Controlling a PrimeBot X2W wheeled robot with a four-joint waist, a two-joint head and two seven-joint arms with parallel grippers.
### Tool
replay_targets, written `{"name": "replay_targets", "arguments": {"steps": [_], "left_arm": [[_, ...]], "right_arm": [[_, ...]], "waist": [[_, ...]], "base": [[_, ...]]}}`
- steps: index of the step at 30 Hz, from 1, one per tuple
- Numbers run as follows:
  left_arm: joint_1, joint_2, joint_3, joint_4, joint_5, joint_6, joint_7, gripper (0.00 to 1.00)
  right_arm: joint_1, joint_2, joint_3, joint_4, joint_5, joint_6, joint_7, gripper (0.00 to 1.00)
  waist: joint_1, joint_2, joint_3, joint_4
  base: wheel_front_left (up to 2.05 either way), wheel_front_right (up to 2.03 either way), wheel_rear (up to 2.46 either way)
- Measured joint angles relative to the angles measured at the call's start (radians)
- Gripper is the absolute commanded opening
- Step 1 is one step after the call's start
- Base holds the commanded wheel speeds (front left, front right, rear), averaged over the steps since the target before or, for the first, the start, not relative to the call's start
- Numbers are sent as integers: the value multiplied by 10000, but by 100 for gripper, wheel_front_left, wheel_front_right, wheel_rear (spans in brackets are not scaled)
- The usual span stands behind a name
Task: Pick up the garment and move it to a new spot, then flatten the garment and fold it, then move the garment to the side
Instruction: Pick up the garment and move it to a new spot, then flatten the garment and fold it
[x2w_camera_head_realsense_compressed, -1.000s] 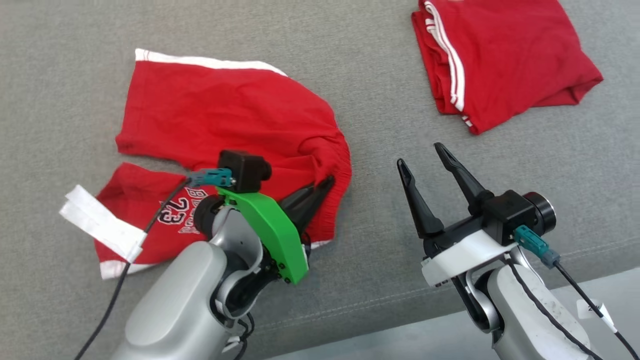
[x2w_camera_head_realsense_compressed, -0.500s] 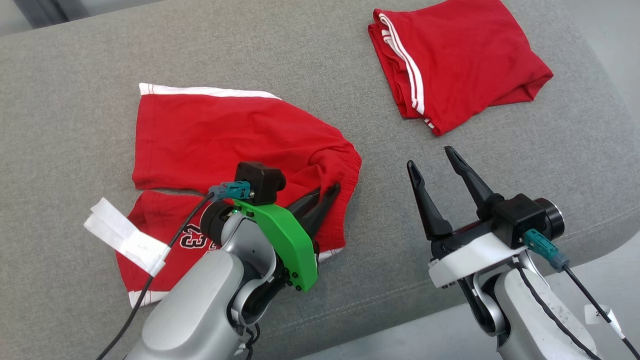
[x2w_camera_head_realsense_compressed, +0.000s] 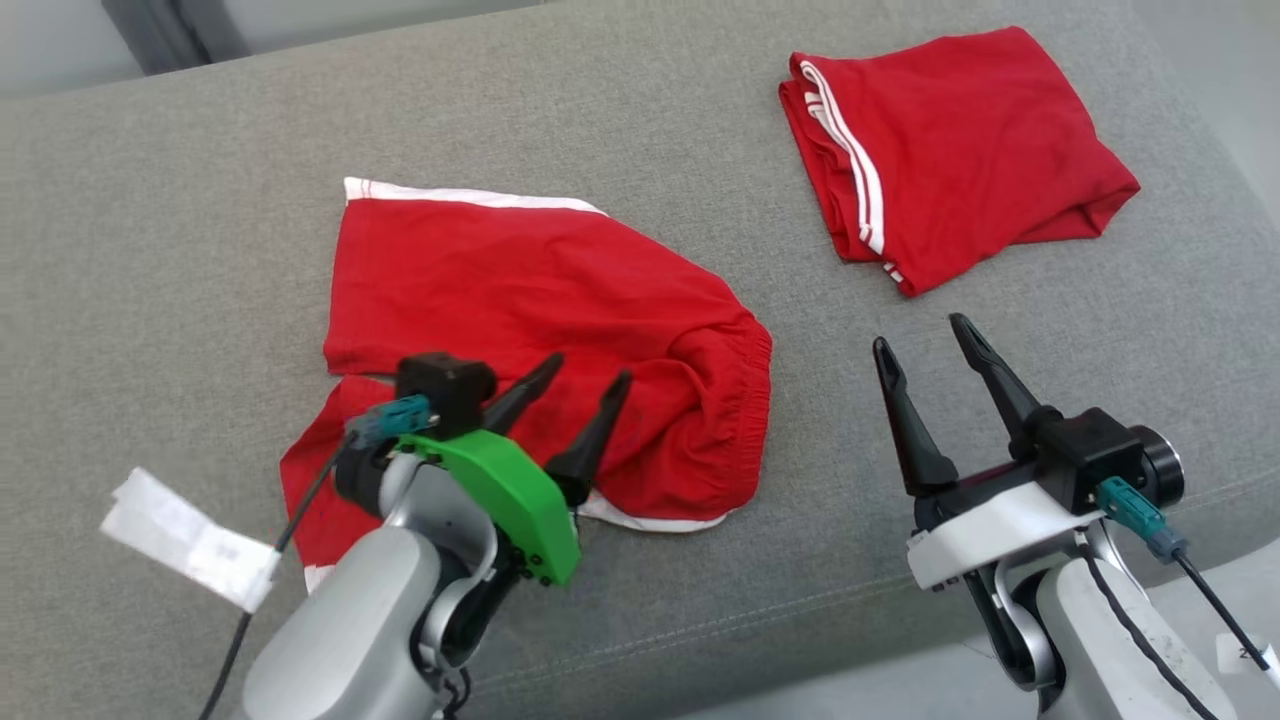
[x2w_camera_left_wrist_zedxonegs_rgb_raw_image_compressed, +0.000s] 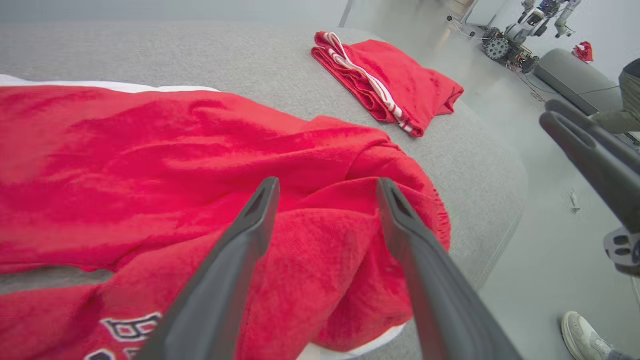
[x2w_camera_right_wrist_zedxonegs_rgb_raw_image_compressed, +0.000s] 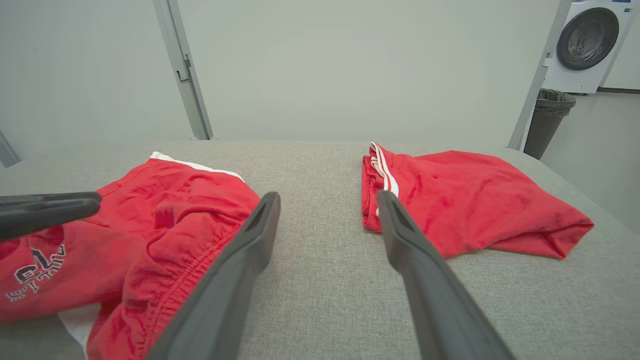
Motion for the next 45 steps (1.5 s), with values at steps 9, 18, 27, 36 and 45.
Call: {"name": "replay_targets", "arguments": {"steps": [9, 18, 27, 36, 45], "left_arm": [[1326, 1032, 1124, -125, 370, 777, -1220, 100], [3126, 1776, 2569, -102, 330, 1448, -2711, 100], [4525, 1987, 3258, -322, 184, 1544, -2926, 100], [5564, 2056, 3866, -1016, 261, 1638, -3081, 100], [5977, 2090, 3929, -1726, 531, 1645, -3089, 100]], "right_arm": [[752, -389, -568, -84, 2, -96, 0, 100], [1712, -627, -894, -50, 63, -180, 2, 100], [2640, -754, -1122, -8, 205, -182, 2, 100], [3246, -913, -1310, -19, 334, -178, 2, 100], [3471, -976, -1593, -25, 370, -182, 2, 100]], "waist": [[0, 0, -521, 528], [0, 0, -1201, 1123], [0, 0, -1973, 1501], [0, 0, -2446, 1714], [0, 0, -2524, 1758]], "base": [[0, 0, 0], [0, 0, 0], [0, 0, 0], [0, 0, 0], [0, 0, 0]]}}
